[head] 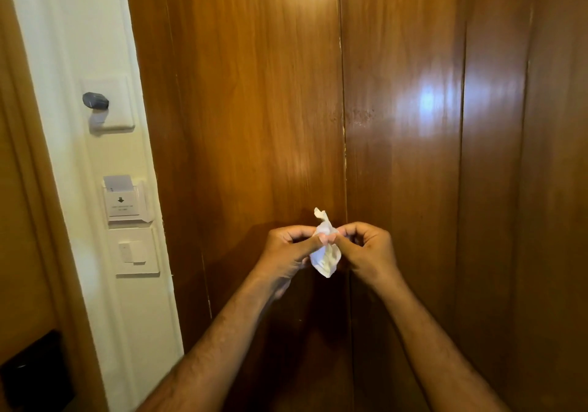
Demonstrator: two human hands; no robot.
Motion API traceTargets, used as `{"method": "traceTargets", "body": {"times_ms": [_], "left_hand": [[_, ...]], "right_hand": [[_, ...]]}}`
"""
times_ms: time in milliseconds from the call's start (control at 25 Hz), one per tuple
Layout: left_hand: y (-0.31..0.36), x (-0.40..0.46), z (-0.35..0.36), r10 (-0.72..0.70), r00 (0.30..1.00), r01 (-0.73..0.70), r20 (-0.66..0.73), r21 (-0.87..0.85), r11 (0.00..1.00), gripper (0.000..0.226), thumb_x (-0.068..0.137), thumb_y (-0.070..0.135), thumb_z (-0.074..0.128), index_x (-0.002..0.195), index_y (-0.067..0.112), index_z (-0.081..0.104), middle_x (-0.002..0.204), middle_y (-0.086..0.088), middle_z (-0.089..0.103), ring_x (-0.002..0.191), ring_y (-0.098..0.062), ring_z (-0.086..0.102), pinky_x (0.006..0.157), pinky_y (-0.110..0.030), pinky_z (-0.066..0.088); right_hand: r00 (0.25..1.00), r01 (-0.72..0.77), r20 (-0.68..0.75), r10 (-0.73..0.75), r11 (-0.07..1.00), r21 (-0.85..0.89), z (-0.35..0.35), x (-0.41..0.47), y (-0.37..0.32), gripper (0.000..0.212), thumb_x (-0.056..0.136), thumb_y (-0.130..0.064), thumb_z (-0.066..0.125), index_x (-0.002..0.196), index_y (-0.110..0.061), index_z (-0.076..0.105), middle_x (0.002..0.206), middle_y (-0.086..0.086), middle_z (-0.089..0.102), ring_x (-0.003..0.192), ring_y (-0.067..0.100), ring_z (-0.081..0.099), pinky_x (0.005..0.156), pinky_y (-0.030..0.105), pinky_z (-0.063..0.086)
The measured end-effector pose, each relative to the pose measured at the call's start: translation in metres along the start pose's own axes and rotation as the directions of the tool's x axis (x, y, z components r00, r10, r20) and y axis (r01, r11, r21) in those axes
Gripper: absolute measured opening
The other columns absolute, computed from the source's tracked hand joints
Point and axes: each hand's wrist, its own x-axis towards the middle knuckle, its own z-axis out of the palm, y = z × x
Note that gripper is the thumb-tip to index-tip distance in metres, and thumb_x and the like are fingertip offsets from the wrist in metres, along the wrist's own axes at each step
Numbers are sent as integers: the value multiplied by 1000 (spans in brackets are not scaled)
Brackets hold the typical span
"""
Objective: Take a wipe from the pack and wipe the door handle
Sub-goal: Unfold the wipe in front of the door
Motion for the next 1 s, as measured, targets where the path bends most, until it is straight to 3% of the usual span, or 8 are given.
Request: {"method": "traceTargets", "body": {"times_ms": [160,360,480,560,640,760,880,1000], "left_hand": [[4,1,-25,-83,984,73,-156,-67,995,11,89,10,69,95,1,70,81,-16,75,67,-19,74,60,-30,63],[1,3,-27,-114,970,74,-214,-188,979,16,97,20,60,94,5,66,66,-5,70,58,-13,68,56,-30,61],[-8,4,-17,-72,949,130,-307,171,977,19,99,20,57,89,10,69,81,-6,74,68,-17,71,61,-31,57],[-11,1,-13,176,917,7,-359,454,891,16,94,16,61,81,17,71,81,-4,74,75,-19,71,63,-33,54],[-7,-3,-9,321,927,-192,-194,492,849,7,89,17,70,82,18,72,73,-2,72,66,-15,68,57,-29,52],[-2,-7,0,129,977,-195,172,450,872,16,83,25,79,93,14,71,79,-10,73,64,-15,68,50,-27,52],[-18,-8,-7,42,954,-182,297,463,868,23,85,25,76,104,13,72,96,-12,72,74,-15,67,53,-28,53],[-34,-12,-16,68,948,-183,311,357,916,17,94,23,66,90,9,75,79,-9,66,65,-20,60,55,-29,48]], "right_hand": [[940,-291,-83,331,903,315,-26,5,-12,9,88,-8,63,93,-4,69,92,14,71,69,19,67,54,27,55],[901,-362,-27,433,784,504,-33,3,-25,9,92,-11,55,97,-8,62,104,13,70,90,26,72,62,32,59],[902,-375,-14,432,797,473,-25,0,-30,11,92,-13,58,102,-8,59,100,12,67,90,26,70,65,36,60],[932,-330,-47,361,893,306,-21,-1,-27,15,87,-11,67,98,-3,62,90,15,70,79,27,71,54,30,58],[939,-322,-60,340,925,203,-15,-2,-24,20,82,-8,72,98,-1,62,85,18,71,68,25,70,46,26,54],[921,-375,-38,388,908,188,-9,-1,-26,21,83,-2,69,101,-4,59,90,18,70,68,21,68,47,28,55],[923,-361,-58,380,910,202,-9,0,-29,24,78,-1,74,96,-9,60,90,14,69,74,20,69,53,27,54],[898,-393,-98,429,882,261,-11,3,-25,33,66,-8,85,88,-10,60,86,14,68,74,24,67,57,31,53]]}}
